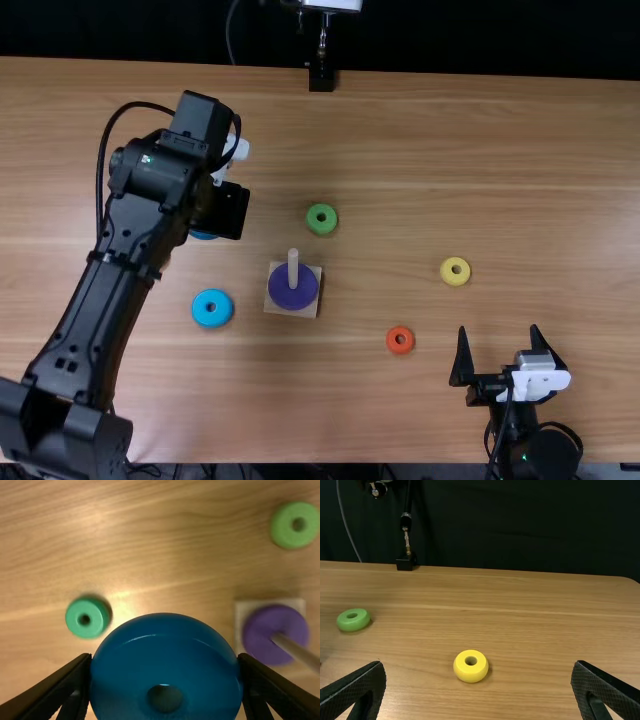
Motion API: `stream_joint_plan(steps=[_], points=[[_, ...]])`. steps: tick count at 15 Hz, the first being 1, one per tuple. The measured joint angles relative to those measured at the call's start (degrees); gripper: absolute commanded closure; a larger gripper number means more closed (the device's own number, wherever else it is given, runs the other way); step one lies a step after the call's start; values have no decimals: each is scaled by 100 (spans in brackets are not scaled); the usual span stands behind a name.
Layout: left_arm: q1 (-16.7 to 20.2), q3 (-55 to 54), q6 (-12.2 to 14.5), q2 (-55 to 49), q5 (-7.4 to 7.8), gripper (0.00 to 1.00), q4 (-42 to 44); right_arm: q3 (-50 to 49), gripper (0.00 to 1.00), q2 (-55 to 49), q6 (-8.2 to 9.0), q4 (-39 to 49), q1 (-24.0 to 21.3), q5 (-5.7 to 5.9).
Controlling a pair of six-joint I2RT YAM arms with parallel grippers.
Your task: Build the Hanoi tower: stack the rings onto the peg from bottom to top in this color order: purple, dark blue, light blue, dark green, light green, yellow, orange.
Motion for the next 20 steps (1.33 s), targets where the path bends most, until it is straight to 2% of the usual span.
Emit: stream_joint_plan(steps=[6,9,12,15,20], points=[[-855,-271,-1038,-697,7,100,-57,2,0,0,0,-2,0,2],[-1228,-190,-1375,-688,7,100,-461,2,0,0,2,-2,0,4],[-1412,367,-1464,-479,4,100,-492,0,0,0,2,0,0,2],[-1572,380,-1519,-186,7,100,-507,0,0,0,0,-2,0,2],[-1615,671,-1532,142,4,100,-511,0,0,0,2,0,0,2]])
